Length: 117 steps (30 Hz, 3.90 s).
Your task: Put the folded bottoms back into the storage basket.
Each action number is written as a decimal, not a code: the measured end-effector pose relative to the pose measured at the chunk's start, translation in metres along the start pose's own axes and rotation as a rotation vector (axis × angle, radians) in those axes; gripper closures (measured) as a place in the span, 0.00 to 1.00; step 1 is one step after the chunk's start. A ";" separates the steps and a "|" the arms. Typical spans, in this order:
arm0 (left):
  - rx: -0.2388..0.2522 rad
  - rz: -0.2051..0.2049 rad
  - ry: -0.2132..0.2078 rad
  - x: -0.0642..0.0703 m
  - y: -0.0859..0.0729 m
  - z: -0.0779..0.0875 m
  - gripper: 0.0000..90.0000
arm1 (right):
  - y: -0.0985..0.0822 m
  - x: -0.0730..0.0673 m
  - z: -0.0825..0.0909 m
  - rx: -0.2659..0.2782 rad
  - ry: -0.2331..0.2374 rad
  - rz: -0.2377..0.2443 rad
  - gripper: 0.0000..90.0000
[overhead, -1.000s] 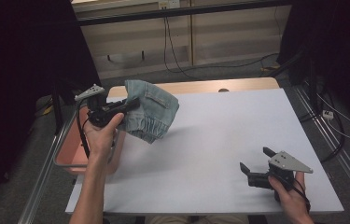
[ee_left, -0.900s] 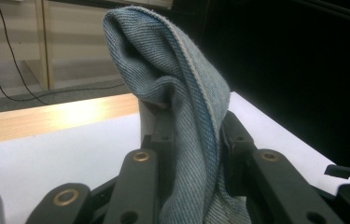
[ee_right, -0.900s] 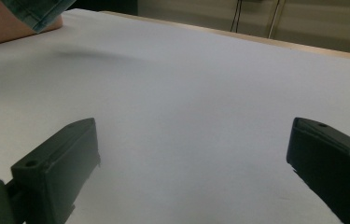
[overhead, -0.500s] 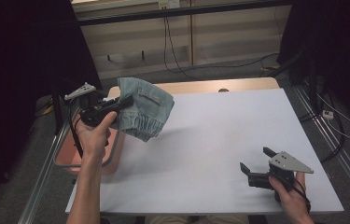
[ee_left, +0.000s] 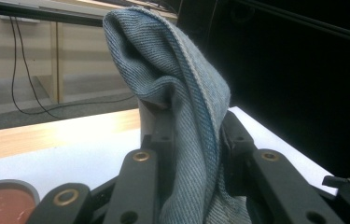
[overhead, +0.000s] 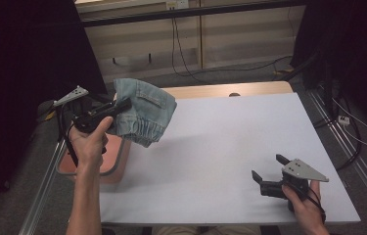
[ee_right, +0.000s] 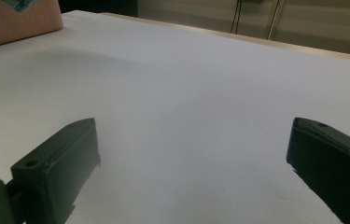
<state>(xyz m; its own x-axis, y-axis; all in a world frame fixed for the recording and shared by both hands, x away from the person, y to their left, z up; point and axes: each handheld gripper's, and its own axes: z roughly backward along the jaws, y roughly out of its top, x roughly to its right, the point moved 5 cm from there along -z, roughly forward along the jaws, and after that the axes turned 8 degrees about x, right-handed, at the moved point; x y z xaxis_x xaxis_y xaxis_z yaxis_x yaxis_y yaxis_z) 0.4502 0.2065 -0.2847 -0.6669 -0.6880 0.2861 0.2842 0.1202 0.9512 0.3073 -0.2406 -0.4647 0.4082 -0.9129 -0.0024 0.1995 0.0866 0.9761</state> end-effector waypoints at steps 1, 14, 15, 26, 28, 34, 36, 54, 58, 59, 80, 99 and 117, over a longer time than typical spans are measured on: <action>0.001 -0.002 0.000 0.000 0.000 0.001 0.80 | 0.000 0.000 0.000 0.000 0.001 0.000 0.03; 0.038 -0.016 0.034 -0.006 0.011 0.022 0.80 | 0.000 0.000 0.000 0.002 0.003 -0.001 0.03; 0.040 -0.019 0.040 -0.006 0.012 0.023 0.80 | 0.000 0.000 0.000 0.002 0.003 0.001 0.03; 0.037 -0.034 0.062 -0.005 0.015 0.035 0.80 | 0.000 0.000 -0.001 -0.002 0.000 -0.002 0.03; 0.033 -0.033 0.071 -0.006 0.014 0.039 0.80 | 0.000 0.001 -0.001 -0.001 -0.001 -0.002 0.03; 0.051 -0.025 0.094 -0.013 0.014 0.053 0.80 | 0.000 -0.001 -0.003 -0.003 0.004 0.002 0.03; 0.048 -0.021 0.100 -0.016 0.014 0.056 0.80 | 0.000 -0.002 -0.003 -0.003 0.007 0.003 0.03; 0.088 -0.012 0.121 -0.023 0.021 0.083 0.80 | 0.000 -0.003 -0.003 -0.003 0.011 0.003 0.03; 0.105 -0.003 0.136 -0.026 0.023 0.093 0.80 | 0.000 -0.002 -0.003 -0.001 0.014 0.004 0.03; 0.104 -0.009 0.140 -0.026 0.024 0.096 0.80 | 0.000 -0.002 -0.003 0.000 0.013 0.004 0.03; 0.036 0.014 0.245 -0.053 0.005 0.108 0.80 | 0.001 -0.004 -0.004 0.001 0.026 0.014 0.03; -0.033 0.079 0.286 -0.093 -0.021 0.105 0.80 | 0.001 -0.004 -0.006 -0.005 0.028 0.014 0.03; -0.117 0.083 0.284 -0.112 -0.041 0.095 0.80 | 0.000 -0.005 -0.006 -0.008 0.029 0.013 0.03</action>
<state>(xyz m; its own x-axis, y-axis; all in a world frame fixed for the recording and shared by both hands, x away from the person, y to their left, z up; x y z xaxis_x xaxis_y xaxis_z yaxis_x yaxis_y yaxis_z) 0.4481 0.3470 -0.3445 -0.4242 -0.8534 0.3029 0.4180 0.1123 0.9015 0.3106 -0.2340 -0.4657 0.4366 -0.8996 0.0037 0.2008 0.1014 0.9744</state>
